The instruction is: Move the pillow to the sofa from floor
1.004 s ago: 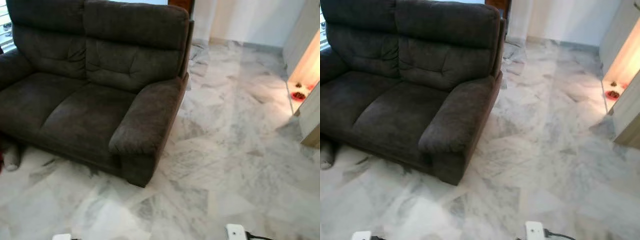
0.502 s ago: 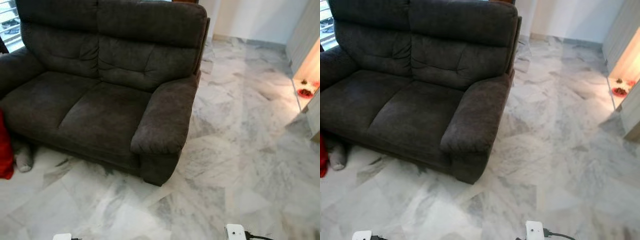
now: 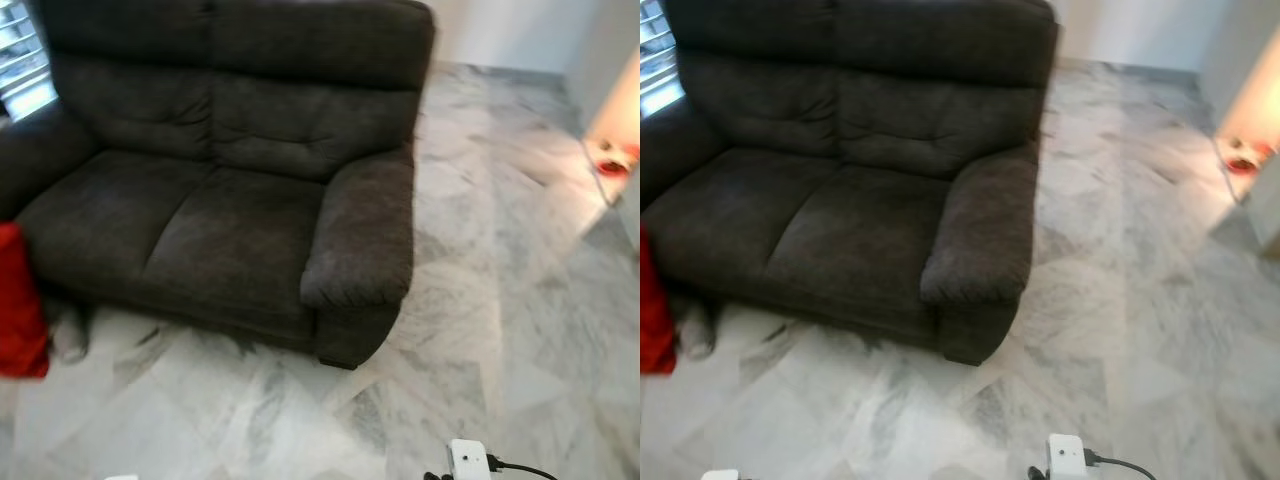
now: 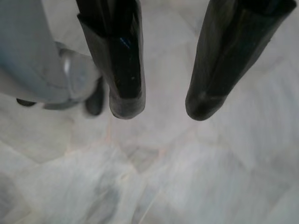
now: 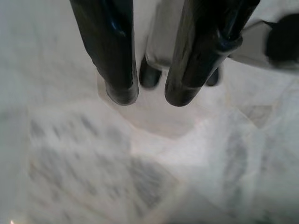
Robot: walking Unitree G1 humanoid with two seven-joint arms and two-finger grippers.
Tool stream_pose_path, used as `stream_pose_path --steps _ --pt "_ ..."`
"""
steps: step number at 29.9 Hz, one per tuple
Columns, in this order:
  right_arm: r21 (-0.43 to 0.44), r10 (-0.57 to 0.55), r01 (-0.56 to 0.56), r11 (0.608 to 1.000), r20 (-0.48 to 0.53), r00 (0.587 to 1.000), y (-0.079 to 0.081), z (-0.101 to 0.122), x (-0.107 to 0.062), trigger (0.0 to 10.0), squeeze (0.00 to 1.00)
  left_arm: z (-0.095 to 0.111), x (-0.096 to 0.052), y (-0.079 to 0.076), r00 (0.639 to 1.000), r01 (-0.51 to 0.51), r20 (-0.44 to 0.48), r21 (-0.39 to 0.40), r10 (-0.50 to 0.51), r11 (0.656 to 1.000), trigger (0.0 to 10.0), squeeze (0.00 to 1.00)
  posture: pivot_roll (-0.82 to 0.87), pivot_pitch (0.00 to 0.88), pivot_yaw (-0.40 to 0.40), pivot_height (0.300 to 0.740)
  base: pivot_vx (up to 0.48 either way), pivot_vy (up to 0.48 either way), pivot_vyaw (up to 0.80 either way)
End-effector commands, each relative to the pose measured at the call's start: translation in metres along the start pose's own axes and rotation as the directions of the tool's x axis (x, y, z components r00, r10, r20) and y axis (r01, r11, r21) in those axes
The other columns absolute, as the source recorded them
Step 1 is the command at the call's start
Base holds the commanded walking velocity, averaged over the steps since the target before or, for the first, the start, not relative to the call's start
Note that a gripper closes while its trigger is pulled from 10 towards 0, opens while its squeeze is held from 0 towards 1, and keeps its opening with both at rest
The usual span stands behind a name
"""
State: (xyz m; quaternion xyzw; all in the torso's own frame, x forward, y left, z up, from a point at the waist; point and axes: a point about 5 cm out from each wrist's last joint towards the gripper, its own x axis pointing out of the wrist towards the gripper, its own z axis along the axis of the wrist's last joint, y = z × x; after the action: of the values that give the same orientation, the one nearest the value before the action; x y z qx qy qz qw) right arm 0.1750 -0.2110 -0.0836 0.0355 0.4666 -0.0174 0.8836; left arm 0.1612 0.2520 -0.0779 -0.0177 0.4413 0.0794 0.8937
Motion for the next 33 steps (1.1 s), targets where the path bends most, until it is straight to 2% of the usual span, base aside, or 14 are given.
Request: stream_pose_path --steps 1,13,33 --pt "0.017 0.013 -0.013 1.0 0.003 1.0 0.0064 0.0017 0.0015 10.0 0.0 -0.0063 -0.0022 0.0051 1.0 -0.009 -0.025 0.009 0.009 1.0 10.0 0.0 0.05 0.103 0.013 0.74 0.0 0.431 0.0" --pt "0.012 0.021 -0.021 1.0 0.002 1.0 0.0071 0.0005 0.0013 10.0 0.0 -0.0076 -0.0027 0.0056 1.0 -0.004 -0.029 0.02 0.004 1.0 10.0 0.0 0.05 0.087 0.017 0.74 0.0 0.434 0.0" --pt "0.019 0.021 -0.021 1.0 0.014 1.0 0.008 0.0046 0.0021 10.0 0.0 -0.0036 -0.0017 0.0061 1.0 -0.01 -0.021 0.01 0.01 1.0 10.0 0.0 0.07 0.129 0.019 0.74 0.0 0.433 0.0"
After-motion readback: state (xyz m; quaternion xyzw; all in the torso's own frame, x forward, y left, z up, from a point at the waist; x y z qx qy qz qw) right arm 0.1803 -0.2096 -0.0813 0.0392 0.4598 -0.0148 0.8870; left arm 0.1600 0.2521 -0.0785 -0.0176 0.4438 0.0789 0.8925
